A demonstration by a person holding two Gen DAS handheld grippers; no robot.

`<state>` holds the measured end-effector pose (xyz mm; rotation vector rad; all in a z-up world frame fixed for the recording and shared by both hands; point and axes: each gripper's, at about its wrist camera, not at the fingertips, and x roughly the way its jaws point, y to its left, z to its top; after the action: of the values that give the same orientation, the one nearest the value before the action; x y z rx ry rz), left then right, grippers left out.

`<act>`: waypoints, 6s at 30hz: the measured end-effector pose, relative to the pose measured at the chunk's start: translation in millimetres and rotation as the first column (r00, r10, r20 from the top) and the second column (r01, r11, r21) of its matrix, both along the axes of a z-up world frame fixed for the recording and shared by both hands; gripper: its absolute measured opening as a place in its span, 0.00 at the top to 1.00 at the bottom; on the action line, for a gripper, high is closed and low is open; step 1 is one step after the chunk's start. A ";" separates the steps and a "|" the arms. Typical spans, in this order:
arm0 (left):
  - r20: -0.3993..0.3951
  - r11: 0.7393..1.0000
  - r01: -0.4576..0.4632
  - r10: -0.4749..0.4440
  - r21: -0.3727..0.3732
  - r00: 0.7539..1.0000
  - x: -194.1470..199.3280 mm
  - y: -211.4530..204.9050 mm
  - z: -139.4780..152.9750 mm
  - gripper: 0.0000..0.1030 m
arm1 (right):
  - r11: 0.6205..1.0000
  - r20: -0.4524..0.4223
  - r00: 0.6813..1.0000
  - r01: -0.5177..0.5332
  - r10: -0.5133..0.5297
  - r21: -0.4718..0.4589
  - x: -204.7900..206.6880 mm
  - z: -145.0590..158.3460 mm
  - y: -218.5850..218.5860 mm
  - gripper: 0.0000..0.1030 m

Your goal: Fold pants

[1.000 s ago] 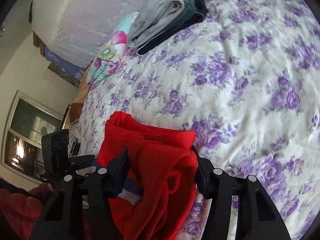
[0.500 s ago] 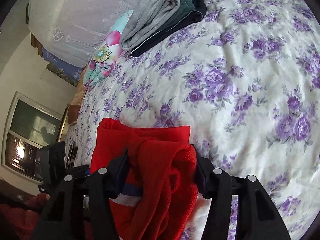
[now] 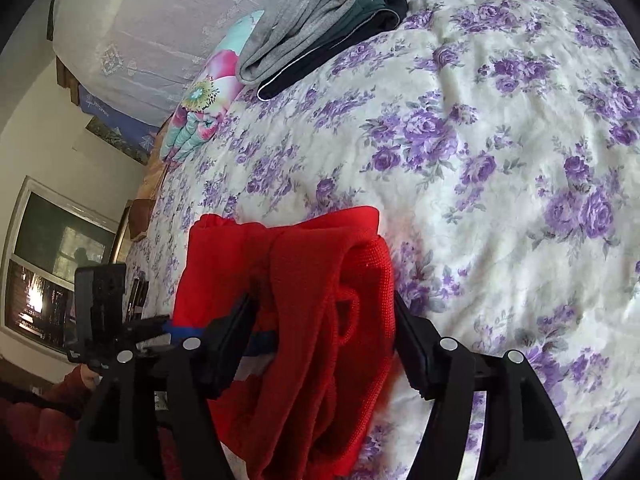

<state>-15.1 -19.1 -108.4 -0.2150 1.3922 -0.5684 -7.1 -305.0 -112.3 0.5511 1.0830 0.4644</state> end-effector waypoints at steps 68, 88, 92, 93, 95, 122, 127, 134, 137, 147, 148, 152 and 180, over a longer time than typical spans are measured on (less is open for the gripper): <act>0.175 0.983 0.116 -0.140 0.143 0.974 -4.0 -55.2 7.0 0.26 | 0.993 0.081 0.995 -0.057 0.066 -0.106 -1.1 15.7 20.2 0.46; 0.165 0.985 0.112 -0.132 0.128 0.977 0.7 -56.0 1.4 0.19 | 0.999 0.032 0.999 -0.028 0.029 -0.021 1.6 -10.9 7.2 0.46; 0.204 0.977 0.118 -0.154 0.179 0.967 -4.0 -61.3 6.9 0.26 | 0.999 0.025 0.999 -0.030 0.030 -0.028 2.5 -11.2 9.1 0.44; 0.206 0.977 0.116 -0.153 0.181 0.967 -4.3 -60.7 7.2 0.27 | 0.999 0.023 0.999 -0.031 0.032 -0.029 3.1 -11.1 10.3 0.43; 0.212 0.977 0.110 -0.149 0.184 0.966 -5.1 -59.3 8.3 0.29 | 0.998 0.021 0.999 -0.039 0.040 -0.043 4.1 -10.4 13.5 0.41; 0.278 0.959 0.102 -0.177 0.265 0.944 -12.8 -63.9 24.9 0.54 | 0.988 0.082 0.995 -0.043 0.056 -0.150 -11.2 18.6 25.6 0.53; 0.259 0.976 0.077 -0.129 0.202 0.957 -7.4 -53.6 27.0 0.62 | 0.981 0.092 0.992 -0.069 0.087 -0.183 -14.4 21.3 28.9 0.54; 0.166 0.995 0.049 -0.062 0.083 0.984 0.0 -38.8 14.2 0.57 | 0.987 0.059 0.996 -0.055 0.064 -0.149 -11.2 11.1 23.7 0.55; 0.125 1.000 0.013 -0.012 -0.005 0.992 3.8 -29.5 15.3 0.75 | 0.986 0.109 0.991 -0.057 0.075 -0.154 -12.6 27.9 28.4 0.64; 0.470 1.000 -0.021 0.021 -0.007 0.883 115.1 -46.0 137.4 0.82 | 0.997 0.383 0.923 -0.002 0.034 -0.083 101.8 154.6 10.9 0.70; 0.496 1.000 -0.020 0.011 0.013 0.868 130.6 -48.5 146.4 0.82 | 0.994 0.412 0.910 -0.005 0.049 -0.107 121.9 167.8 13.4 0.70; 0.553 0.997 -0.042 -0.005 0.072 0.833 209.6 -50.4 175.9 0.81 | 0.989 0.465 0.883 0.001 0.068 -0.145 204.4 202.0 19.7 0.70; 0.622 0.882 -0.384 0.142 0.274 0.770 272.2 -63.1 180.9 0.05 | 0.823 0.568 0.821 0.365 -0.063 -0.436 213.6 176.3 47.5 0.05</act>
<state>257.1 -82.3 72.5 0.0861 0.8113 -0.0812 206.5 -257.5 64.0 0.0320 0.5481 0.0753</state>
